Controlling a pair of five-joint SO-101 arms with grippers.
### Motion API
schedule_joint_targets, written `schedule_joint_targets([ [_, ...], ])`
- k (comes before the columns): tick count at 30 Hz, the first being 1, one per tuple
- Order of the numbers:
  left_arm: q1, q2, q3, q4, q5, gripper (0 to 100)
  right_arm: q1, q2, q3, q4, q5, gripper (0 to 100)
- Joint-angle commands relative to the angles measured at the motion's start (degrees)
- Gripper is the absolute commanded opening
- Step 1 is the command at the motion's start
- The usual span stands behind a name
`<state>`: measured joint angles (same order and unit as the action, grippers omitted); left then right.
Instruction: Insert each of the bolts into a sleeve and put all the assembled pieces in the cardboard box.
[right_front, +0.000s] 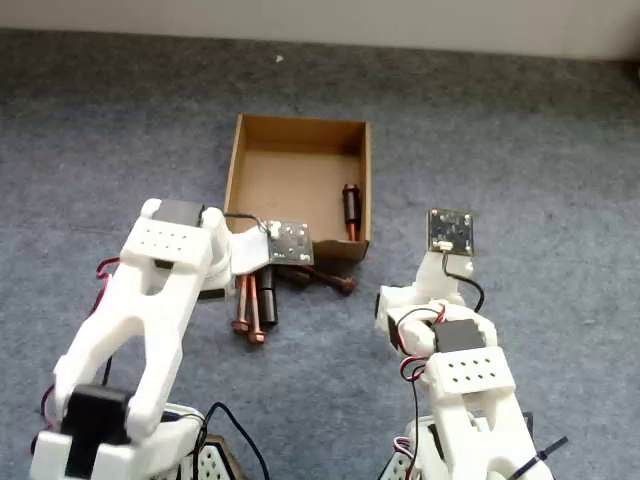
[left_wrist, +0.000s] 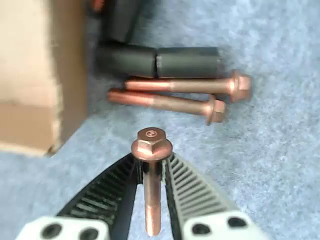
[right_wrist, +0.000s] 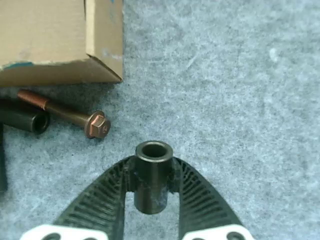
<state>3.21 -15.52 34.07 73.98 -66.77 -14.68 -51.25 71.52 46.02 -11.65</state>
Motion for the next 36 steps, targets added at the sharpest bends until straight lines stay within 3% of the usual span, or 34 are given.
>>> schedule_joint_targets([
  [1,1.1,-8.57,1.19,0.44,4.13,0,0.4,-1.98,-0.48,-1.19,-0.18,0.5],
  [7,2.15,-18.42,6.2,0.44,10.2,0,0.31,-2.24,-0.48,-1.1,-0.09,0.5],
  [21,2.15,-44.62,10.24,-1.58,36.4,0,0.04,-3.03,-1.19,-0.92,0.0,0.5],
  [31,2.42,-54.29,14.9,-11.43,54.33,0,-2.86,-24.13,-0.57,-0.84,0.0,0.5],
  [36,7.6,-57.63,14.81,-13.8,61.1,0,-3.91,-27.38,-0.57,-1.1,0.0,0.5],
])
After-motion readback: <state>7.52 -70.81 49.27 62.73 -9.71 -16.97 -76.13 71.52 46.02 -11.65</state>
